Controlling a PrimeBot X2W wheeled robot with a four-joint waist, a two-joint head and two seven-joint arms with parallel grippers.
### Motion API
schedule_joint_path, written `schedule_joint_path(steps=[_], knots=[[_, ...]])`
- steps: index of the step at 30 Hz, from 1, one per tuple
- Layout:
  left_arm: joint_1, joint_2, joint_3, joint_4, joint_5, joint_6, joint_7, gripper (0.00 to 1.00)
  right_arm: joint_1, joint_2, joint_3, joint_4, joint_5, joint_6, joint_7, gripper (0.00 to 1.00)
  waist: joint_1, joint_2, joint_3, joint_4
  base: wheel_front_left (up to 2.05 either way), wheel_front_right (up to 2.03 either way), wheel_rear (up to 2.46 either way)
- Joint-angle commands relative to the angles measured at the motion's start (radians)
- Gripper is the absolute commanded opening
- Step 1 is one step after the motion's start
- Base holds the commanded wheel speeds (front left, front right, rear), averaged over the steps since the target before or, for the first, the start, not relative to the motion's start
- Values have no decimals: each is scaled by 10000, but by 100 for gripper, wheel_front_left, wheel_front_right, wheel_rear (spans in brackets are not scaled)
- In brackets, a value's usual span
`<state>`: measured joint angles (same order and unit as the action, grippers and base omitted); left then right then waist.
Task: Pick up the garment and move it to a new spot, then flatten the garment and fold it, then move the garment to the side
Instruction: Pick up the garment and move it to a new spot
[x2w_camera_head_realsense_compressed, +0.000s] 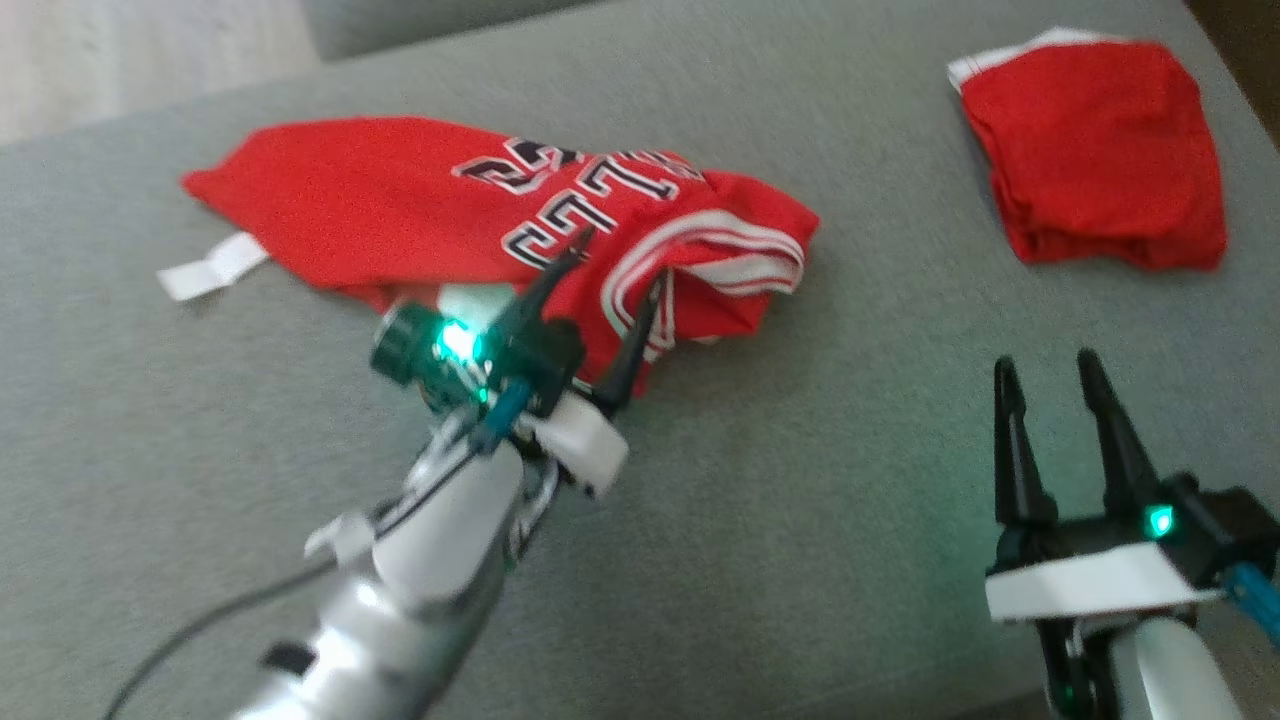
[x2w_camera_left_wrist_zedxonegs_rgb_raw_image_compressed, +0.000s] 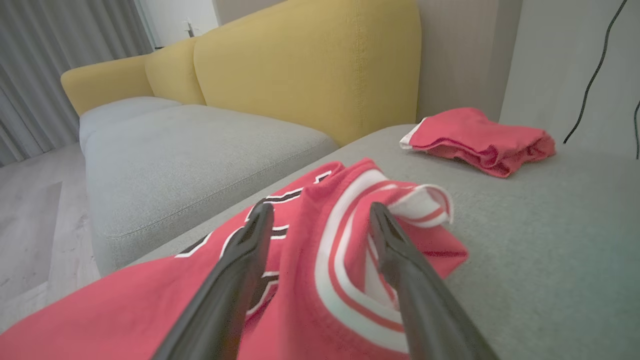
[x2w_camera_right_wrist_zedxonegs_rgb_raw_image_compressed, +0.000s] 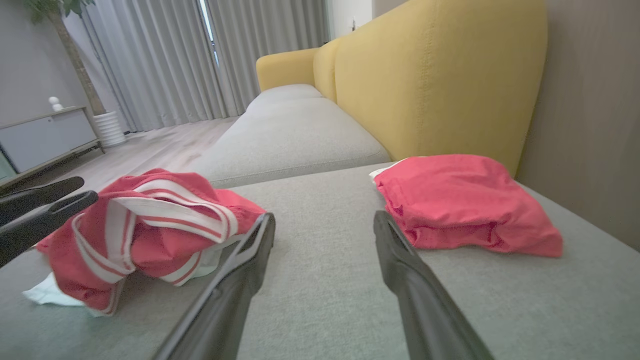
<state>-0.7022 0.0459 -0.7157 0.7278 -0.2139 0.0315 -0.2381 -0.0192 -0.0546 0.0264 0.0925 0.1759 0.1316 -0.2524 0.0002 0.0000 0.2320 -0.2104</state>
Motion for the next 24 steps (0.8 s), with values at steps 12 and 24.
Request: schedule_joint_path(steps=[12,24], knots=[[3889,482,1912,-4127,-809,747,-234,100,1081,0,-117,259,-302,-9,-93,100,-2,0,-2650,2564,0,0,0],[7735,639,4218,-6849,366,1199,-236,100,1786,39,-372,87,-151,-9,-93,100,-2,0,-3165,3369,0,0,0]])
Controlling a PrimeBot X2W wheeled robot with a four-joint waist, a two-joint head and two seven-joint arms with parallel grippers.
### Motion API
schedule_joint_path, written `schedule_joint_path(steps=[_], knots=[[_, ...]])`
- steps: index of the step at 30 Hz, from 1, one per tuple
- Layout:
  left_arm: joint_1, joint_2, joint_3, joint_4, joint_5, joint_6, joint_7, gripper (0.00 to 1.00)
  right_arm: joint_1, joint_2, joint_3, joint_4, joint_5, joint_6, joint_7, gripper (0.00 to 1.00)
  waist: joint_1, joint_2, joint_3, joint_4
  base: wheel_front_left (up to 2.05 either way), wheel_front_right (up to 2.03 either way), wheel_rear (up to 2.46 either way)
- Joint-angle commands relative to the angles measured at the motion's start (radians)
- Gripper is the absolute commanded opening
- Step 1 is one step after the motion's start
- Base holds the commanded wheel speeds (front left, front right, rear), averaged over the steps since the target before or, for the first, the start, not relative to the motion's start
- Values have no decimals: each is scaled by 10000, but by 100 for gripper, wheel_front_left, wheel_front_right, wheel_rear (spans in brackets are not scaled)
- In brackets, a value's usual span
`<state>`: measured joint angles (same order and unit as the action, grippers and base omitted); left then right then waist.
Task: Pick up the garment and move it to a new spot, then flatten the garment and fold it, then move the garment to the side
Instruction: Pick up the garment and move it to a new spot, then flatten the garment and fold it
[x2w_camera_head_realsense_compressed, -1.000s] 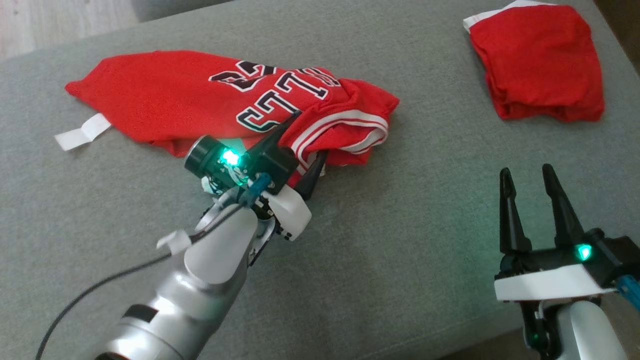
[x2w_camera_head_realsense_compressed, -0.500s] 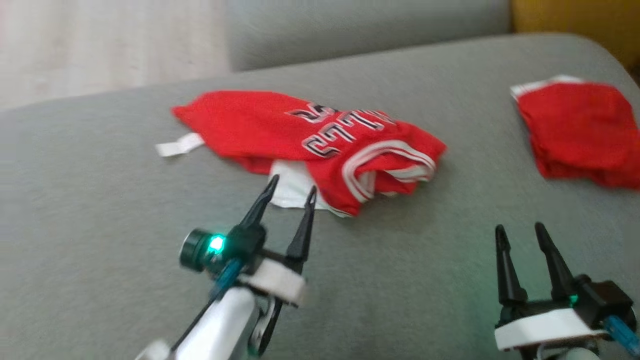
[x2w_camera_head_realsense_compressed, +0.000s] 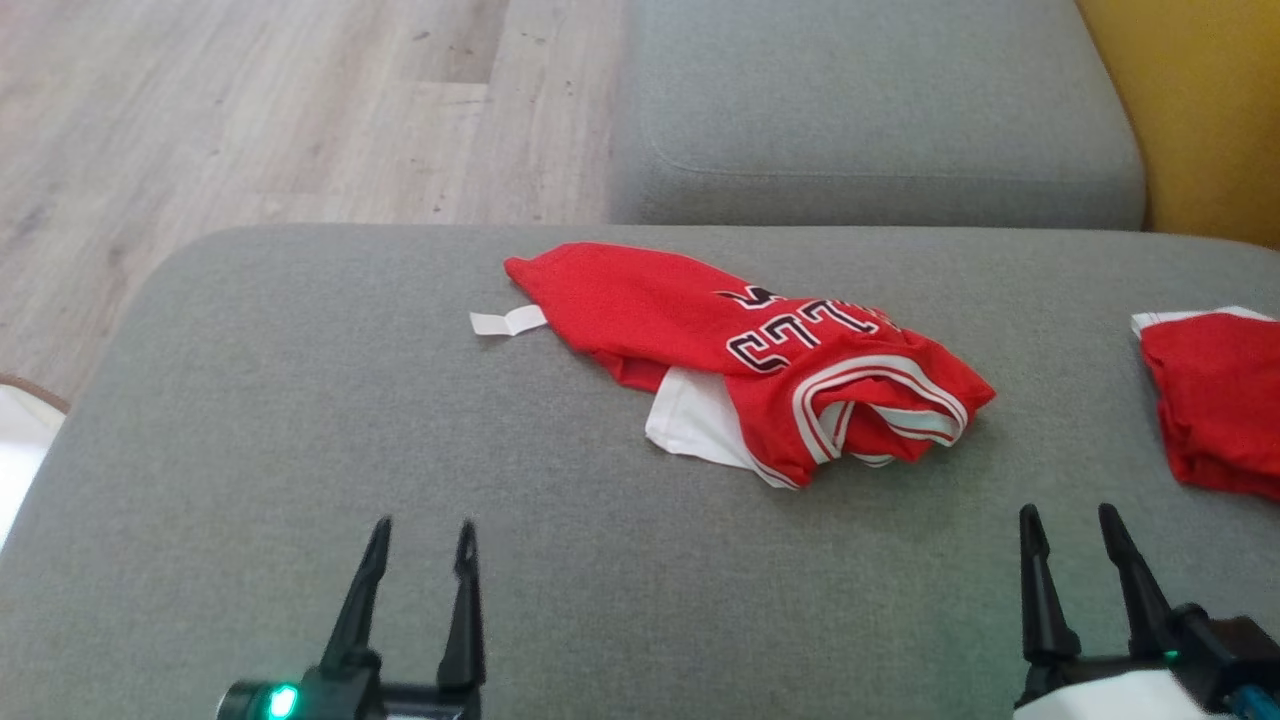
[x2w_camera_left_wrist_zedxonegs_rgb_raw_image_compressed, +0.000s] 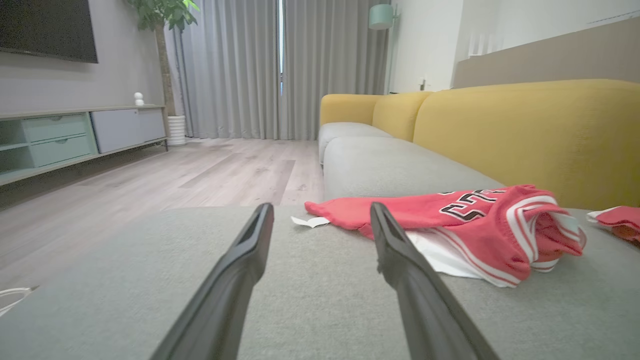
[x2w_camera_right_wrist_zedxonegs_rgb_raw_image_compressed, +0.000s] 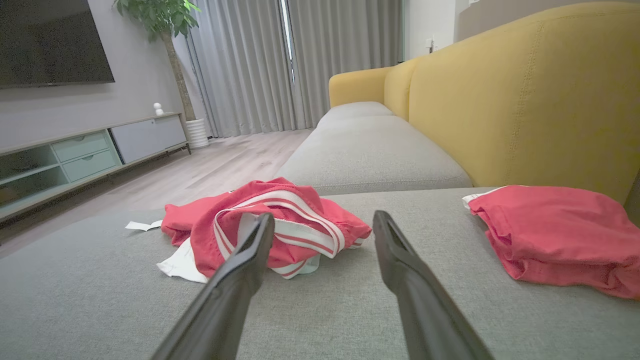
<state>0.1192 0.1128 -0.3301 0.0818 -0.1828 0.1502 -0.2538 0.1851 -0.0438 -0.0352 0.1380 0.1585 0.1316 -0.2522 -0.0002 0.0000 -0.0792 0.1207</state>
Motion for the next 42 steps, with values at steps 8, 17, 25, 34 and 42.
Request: schedule_joint_path(steps=[8,17,25,34,42], knots=[[82,-303,918,-658,425,-255,-79,100,-78,-66,269,-470,-169,-9,-95,100,2,0,-32,171,0,0,0],[-28,-505,1169,-612,688,-464,-79,100,-126,-65,371,-496,-349,-9,-95,100,2,0,42,94,0,0,0],[-52,-585,1227,-571,745,-569,-80,100,-110,-65,464,-455,-498,-9,-95,100,2,0,40,70,0,0,0],[-59,-614,1219,-521,834,-629,-80,100,-246,-93,546,-495,-547,-9,-95,100,2,0,188,-216,0,0,0],[-867,-622,649,66,951,-910,-80,100,-414,-341,891,-630,-417,-9,-95,100,2,0,896,-816,0,0,0]])
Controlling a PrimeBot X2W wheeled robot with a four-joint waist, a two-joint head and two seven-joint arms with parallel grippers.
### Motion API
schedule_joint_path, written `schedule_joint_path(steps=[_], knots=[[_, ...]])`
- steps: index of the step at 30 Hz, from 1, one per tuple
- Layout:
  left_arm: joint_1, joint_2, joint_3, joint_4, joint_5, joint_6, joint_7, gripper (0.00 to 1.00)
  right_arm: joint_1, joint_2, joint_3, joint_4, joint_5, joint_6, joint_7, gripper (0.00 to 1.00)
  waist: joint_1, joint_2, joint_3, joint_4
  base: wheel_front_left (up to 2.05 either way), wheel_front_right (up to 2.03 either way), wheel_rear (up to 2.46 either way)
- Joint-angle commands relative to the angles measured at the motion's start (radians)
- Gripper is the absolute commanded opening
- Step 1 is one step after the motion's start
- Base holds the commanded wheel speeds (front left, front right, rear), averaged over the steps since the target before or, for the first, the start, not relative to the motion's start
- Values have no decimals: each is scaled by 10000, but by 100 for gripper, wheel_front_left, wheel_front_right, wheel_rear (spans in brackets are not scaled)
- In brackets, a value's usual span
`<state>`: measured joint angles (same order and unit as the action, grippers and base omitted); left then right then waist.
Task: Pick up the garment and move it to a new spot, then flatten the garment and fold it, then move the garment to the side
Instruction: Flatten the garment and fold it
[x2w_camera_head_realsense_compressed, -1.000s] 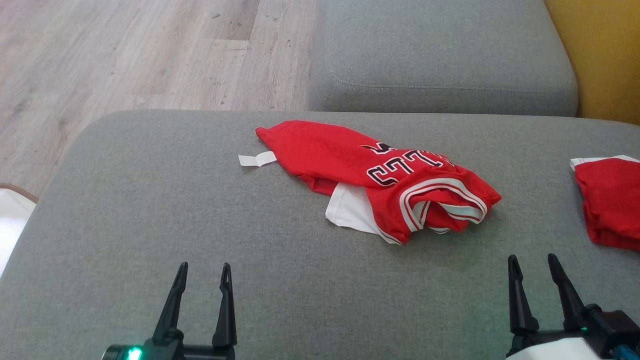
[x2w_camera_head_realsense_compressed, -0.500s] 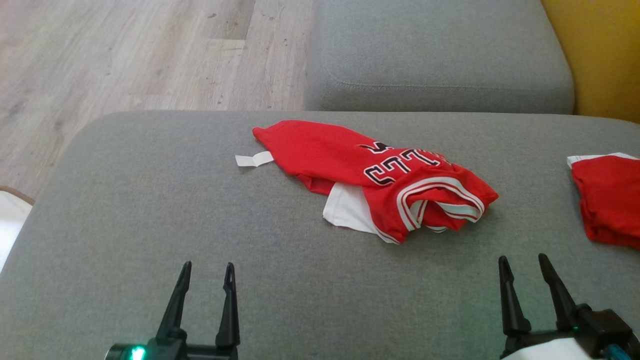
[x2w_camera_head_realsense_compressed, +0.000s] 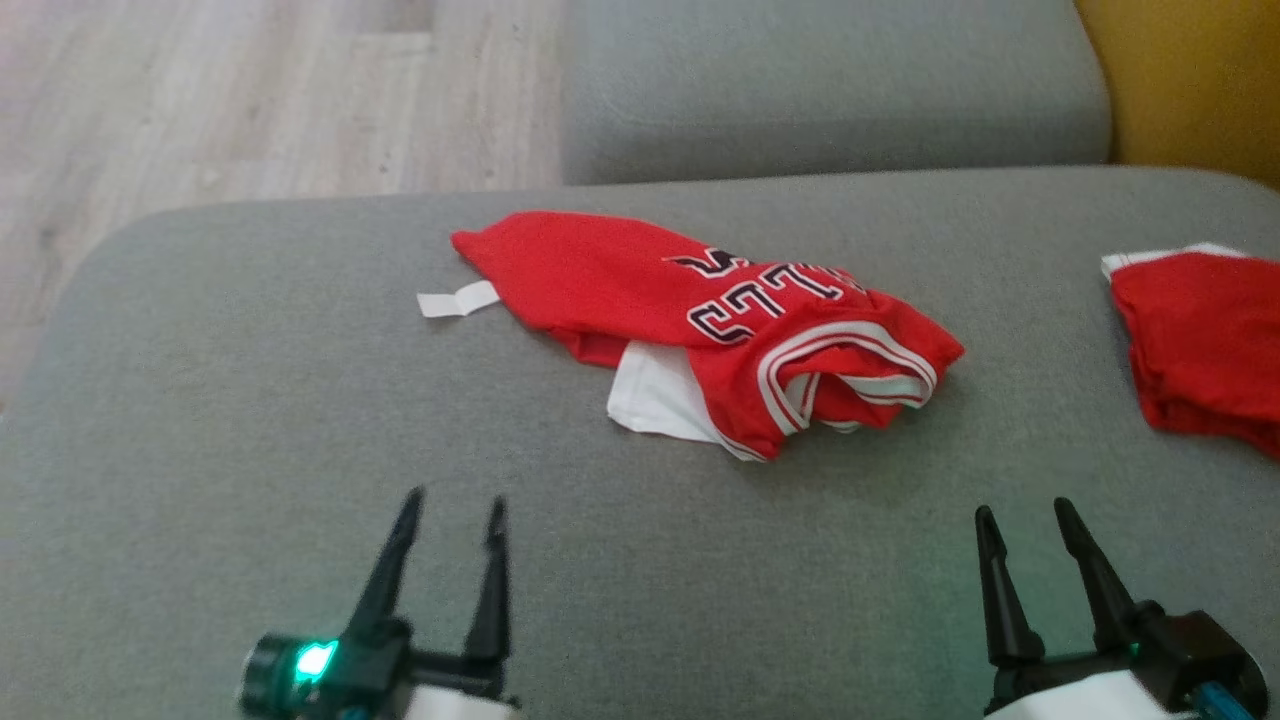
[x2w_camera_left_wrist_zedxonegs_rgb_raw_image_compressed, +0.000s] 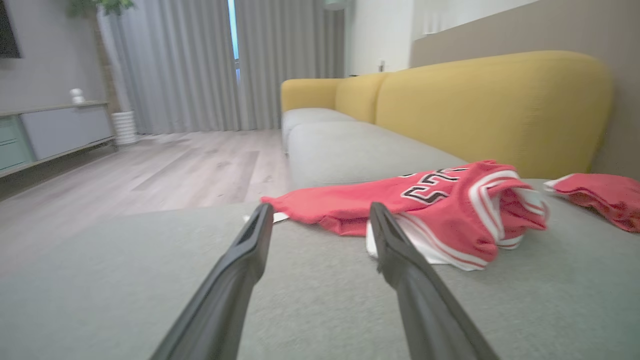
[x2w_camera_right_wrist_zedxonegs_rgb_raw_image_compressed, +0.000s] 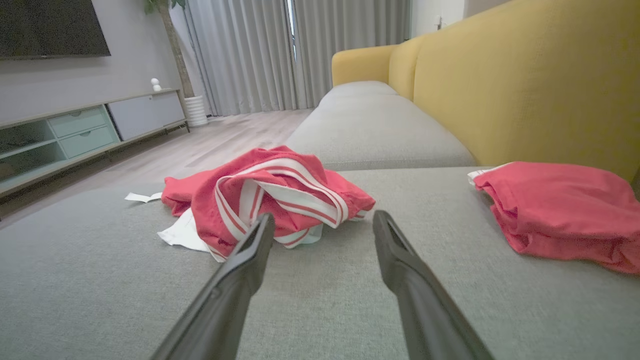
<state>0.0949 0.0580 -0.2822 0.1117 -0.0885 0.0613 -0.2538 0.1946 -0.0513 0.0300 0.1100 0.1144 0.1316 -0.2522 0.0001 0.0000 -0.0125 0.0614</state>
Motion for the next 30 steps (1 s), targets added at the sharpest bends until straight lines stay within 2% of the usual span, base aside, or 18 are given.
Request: schedule_joint_path(steps=[1,9,16,22,30], knots=[[-830,-75,-25,-55,-32,-95,-80,100,-542,-282,238,-376,21,-9,-95,100,-1,0,348,-314,0,0,0],[-2975,-76,-2251,2059,-803,-669,-80,100,-1230,-493,409,-552,44,-9,-95,100,-1,0,1555,-1227,0,0,0],[-4971,-77,-3920,4445,-1476,-825,-80,100,-1760,-577,544,-677,128,-9,-95,100,-1,0,2433,-1987,0,0,0],[-6030,-77,-4623,5497,-2111,-667,-80,100,-1988,-519,612,-695,218,-9,-95,100,-1,0,2897,-2391,0,0,0],[-7329,-77,-4854,6600,-2368,-344,-80,100,-2366,-409,866,-673,285,-9,-95,100,-1,0,3436,-2836,0,0,0]])
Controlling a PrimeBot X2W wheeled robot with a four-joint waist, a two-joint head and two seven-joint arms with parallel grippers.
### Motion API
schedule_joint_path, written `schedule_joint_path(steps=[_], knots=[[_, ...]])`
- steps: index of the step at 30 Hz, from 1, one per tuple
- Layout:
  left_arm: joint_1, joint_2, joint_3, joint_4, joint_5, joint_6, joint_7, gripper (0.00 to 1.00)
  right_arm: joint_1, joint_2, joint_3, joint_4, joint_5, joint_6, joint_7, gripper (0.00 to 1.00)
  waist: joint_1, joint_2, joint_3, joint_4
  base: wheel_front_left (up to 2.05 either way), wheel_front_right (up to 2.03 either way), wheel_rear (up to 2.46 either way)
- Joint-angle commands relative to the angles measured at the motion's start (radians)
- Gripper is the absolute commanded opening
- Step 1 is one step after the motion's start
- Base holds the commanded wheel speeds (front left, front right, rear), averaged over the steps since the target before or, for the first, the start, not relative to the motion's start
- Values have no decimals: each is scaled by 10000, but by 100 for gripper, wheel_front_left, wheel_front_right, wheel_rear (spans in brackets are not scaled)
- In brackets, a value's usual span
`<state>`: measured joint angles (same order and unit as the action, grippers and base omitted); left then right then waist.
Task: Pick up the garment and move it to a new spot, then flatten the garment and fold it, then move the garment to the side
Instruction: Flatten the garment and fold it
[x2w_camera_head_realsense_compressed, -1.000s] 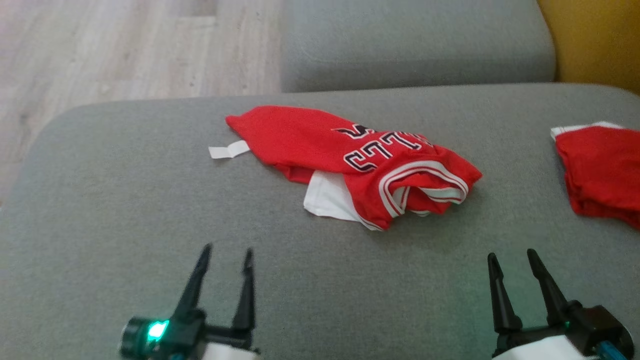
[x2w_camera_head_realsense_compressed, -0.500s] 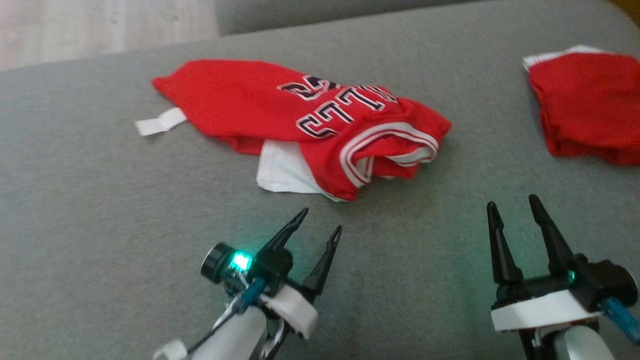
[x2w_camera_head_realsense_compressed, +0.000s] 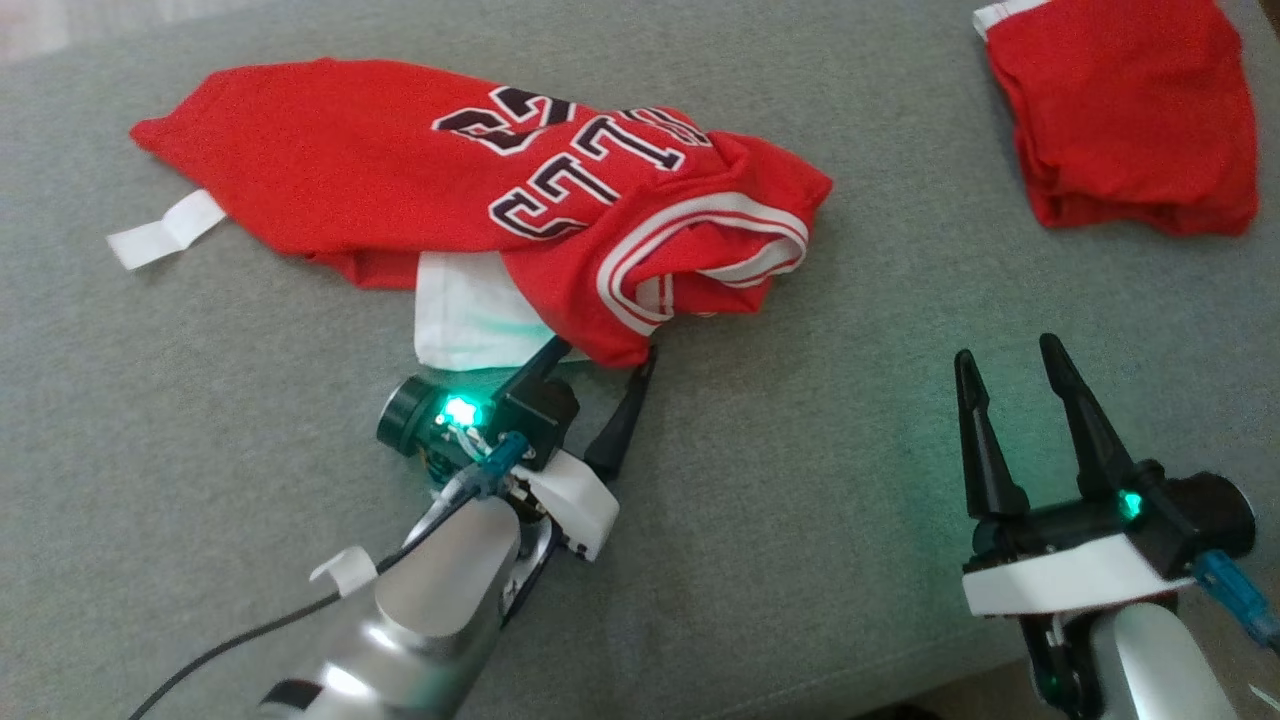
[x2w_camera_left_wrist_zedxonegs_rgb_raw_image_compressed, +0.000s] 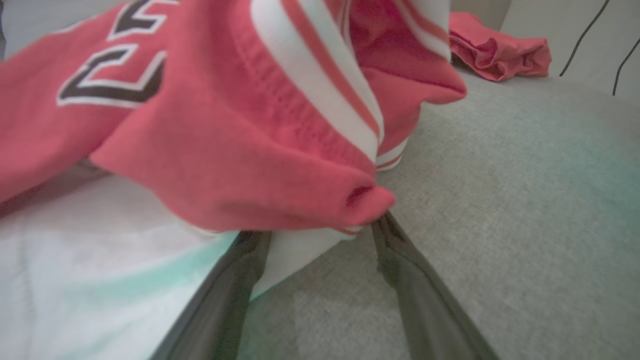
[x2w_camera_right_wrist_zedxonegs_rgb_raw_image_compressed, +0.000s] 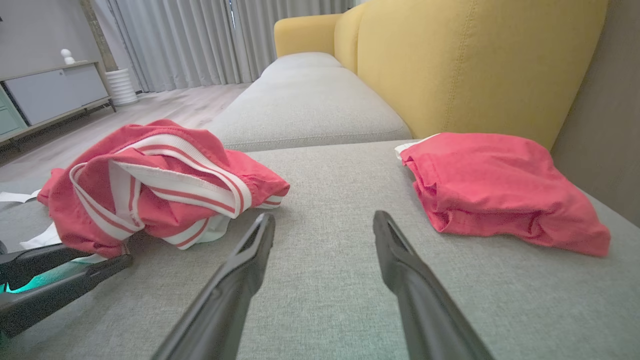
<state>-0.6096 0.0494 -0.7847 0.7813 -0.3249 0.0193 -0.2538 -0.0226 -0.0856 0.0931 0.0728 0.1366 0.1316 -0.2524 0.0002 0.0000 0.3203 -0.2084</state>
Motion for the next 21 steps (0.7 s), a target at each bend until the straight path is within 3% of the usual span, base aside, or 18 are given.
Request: schedule_joint_path(steps=[1,2,3,4,5,10,15,21], knots=[[-360,9,145,-2,22,73,-80,100,-232,-54,254,-278,71,-9,-93,100,-2,0,120,-184,0,0,0],[-417,9,128,90,39,55,-80,100,-272,-36,271,-262,83,-9,-93,100,-2,0,119,-241,0,0,0],[-461,9,109,150,55,23,-80,44,-304,-14,278,-256,94,-9,-93,100,-2,0,105,-281,0,0,0],[-495,9,90,188,81,-9,-80,18,-326,8,299,-245,107,-9,-93,100,-2,0,77,-326,0,0,0],[-513,9,48,243,111,-59,-80,0,-338,28,320,-229,116,-9,-93,100,-2,0,34,-363,0,0,0],[-560,9,-261,-55,256,-332,-80,0,-242,124,391,-120,147,-9,-93,100,-2,0,-398,-525,0,0,0],[-875,9,-637,-1107,-66,-976,-80,0,-119,227,414,-38,220,-9,-93,100,-2,0,-1039,-732,0,0,0],[-2793,9,-735,-1695,-955,-1377,104,0,73,312,618,90,366,-9,-93,100,-2,0,-1735,-1130,0,0,0]])
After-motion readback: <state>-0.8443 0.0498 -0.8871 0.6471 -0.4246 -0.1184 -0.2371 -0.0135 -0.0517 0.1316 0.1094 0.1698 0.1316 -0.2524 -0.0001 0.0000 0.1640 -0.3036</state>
